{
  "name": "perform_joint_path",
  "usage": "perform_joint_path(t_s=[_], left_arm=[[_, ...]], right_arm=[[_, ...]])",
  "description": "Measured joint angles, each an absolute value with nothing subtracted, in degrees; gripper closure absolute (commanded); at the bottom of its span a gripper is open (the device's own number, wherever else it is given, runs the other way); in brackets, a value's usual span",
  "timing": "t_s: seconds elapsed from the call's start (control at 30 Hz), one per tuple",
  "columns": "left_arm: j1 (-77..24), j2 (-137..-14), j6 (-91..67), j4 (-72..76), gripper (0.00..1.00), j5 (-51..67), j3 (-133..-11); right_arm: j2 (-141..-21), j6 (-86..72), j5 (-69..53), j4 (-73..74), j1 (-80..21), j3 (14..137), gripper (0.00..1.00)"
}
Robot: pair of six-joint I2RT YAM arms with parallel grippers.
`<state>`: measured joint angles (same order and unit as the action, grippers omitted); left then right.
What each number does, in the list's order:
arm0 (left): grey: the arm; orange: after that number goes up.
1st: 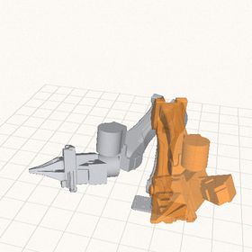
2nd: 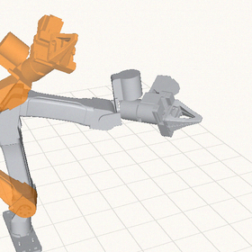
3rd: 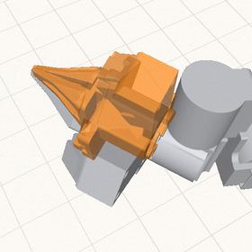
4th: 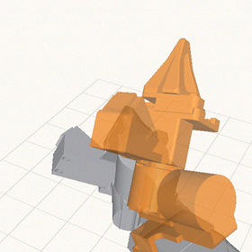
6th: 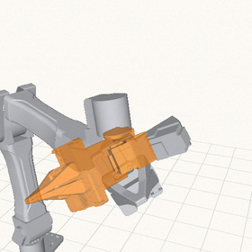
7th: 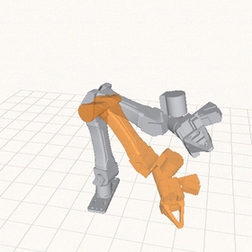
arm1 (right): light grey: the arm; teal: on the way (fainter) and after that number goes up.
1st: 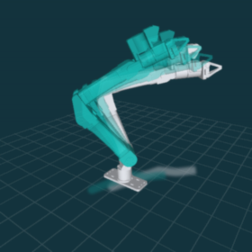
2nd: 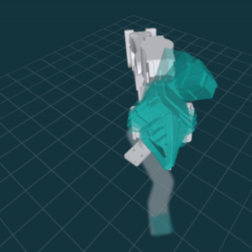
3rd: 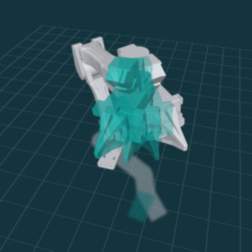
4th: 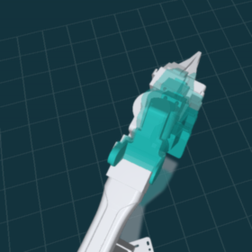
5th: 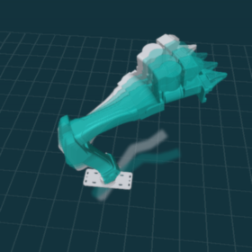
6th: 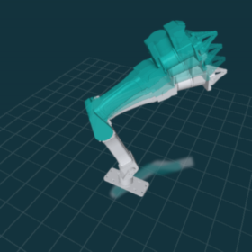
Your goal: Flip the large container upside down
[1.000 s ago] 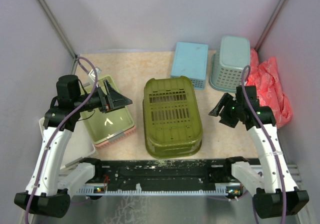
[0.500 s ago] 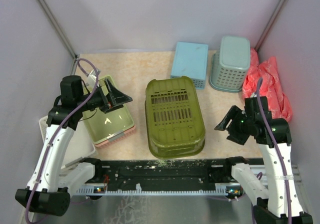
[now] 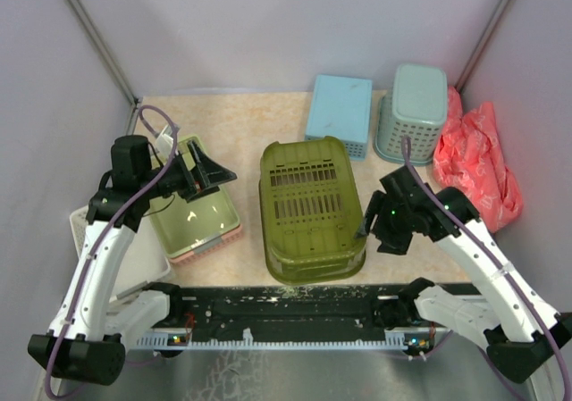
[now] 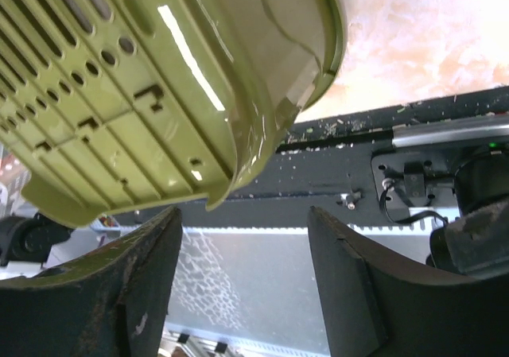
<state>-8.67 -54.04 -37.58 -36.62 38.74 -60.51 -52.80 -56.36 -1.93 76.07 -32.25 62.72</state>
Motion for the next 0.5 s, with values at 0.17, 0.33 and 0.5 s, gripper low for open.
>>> perform_joint_path(t_s=[0.17, 0.33, 0.5], left_arm=[[-8.86, -53.76, -37.76, -36.42, 0.01, 37.36, -60.51], [-8.91, -53.12, -37.95, -36.40, 0.01, 36.60, -60.51], [-8.91, -53.12, -38.19, -36.34, 0.01, 36.40, -60.51]], right_arm=[[-53.12, -57.78, -0.30, 73.93, -32.53, 59.13, 0.48], [-53.69, -58.85, 0.32, 70.85, -33.21, 56.23, 0.77], [-53.32, -60.66, 0.91, 68.82, -34.46, 56.07, 1.00]])
